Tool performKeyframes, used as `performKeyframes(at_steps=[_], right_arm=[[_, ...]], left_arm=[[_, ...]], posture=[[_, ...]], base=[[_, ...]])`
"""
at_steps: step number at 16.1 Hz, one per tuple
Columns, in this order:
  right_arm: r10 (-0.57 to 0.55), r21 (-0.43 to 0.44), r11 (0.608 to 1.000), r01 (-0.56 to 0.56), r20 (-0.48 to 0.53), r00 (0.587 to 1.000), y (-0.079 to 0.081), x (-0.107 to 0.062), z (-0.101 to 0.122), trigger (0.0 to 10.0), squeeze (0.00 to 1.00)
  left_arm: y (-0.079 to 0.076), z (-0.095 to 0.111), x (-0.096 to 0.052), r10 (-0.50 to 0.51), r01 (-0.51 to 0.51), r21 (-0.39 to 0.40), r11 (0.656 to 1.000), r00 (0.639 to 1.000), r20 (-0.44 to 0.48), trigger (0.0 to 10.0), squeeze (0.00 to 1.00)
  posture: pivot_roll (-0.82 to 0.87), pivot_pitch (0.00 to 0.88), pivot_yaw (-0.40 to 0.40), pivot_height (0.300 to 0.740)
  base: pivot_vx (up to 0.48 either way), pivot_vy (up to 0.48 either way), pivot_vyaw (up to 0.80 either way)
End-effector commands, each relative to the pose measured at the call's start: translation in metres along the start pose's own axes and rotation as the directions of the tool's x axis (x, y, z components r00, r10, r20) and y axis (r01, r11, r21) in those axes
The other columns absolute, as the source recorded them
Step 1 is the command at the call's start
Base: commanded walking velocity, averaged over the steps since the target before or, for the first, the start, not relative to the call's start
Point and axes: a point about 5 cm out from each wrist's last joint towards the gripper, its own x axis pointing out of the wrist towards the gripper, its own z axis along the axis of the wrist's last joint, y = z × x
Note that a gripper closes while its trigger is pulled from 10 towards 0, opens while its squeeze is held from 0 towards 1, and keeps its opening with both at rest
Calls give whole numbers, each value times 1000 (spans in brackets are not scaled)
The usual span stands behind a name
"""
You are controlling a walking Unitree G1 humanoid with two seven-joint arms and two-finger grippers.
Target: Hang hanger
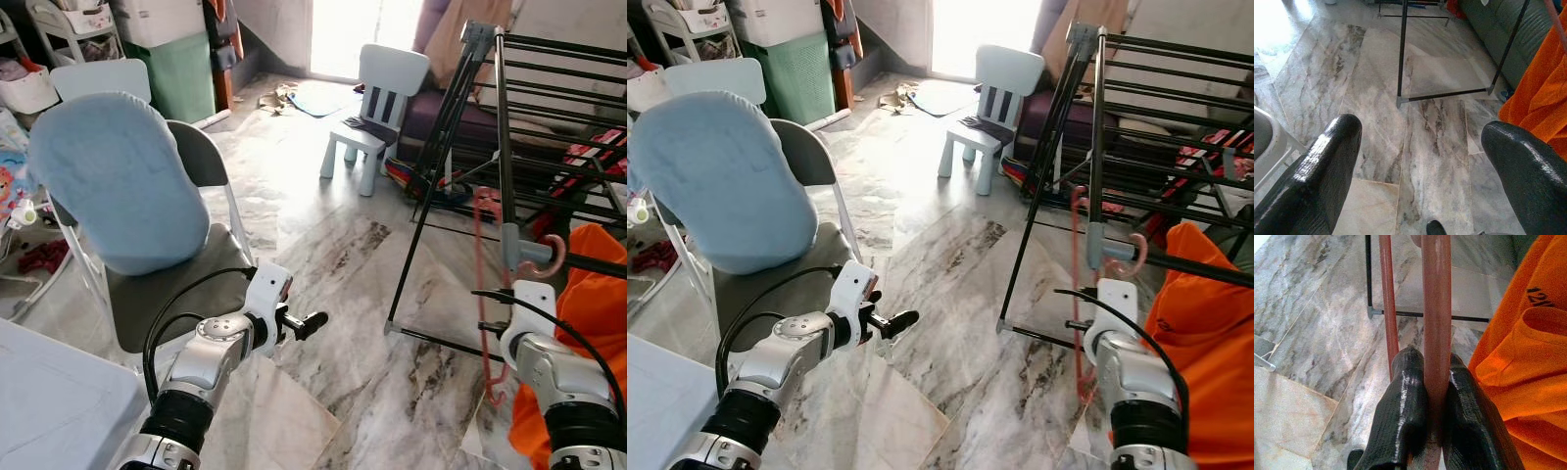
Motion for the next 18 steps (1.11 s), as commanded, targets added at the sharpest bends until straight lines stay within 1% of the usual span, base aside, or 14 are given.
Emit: performKeyframes(at_steps=[1,3,5,6,9,13,15,17,18], right_arm=[[-24,15,1000,25,-13,1000,-10,1,-3,10000,0],[-44,30,999,44,-7,999,-14,2,-3,10000,0],[-18,32,999,18,-3,1000,-12,2,-3,10000,0],[2,40,999,-2,-3,1000,-10,2,-4,10000,1000],[36,28,999,-36,-4,999,-3,0,-8,10000,1000],[30,16,999,-30,8,1000,-6,-5,-13,10000,1000],[3,3,1000,-4,44,999,-10,-12,-15,10000,1000],[-24,-35,999,29,153,988,-13,-26,-12,10000,1000],[-29,-47,998,38,173,985,-13,-32,-12,10000,1000]], left_arm=[[-2,4,0,-17,17,10,1000,1000,7,10000,0],[-3,4,1,-18,18,10,1000,1000,5,10000,0],[-4,4,1,-22,22,13,1000,1000,2,10000,0],[-4,4,1,-24,24,15,1000,1000,0,10000,0],[-4,4,2,-23,23,20,1000,1000,-1,10000,0],[-2,5,1,0,0,25,1000,1000,6,10000,0],[-2,5,1,13,-13,35,999,1000,19,10000,0],[-3,8,-1,15,-17,43,999,998,53,10000,0],[-2,8,-3,14,-16,40,999,998,59,10000,0]], posture=[[7,0,-70,740],[7,0,-69,740],[4,0,-66,740],[5,0,-66,740],[6,0,-64,740],[15,0,-66,740],[13,0,-65,740],[2,0,-62,740],[2,0,-62,740]], base=[[0,0,0],[0,0,0],[0,0,0],[0,0,0],[0,0,0],[0,0,0],[0,0,0],[0,0,0],[0,0,0]])
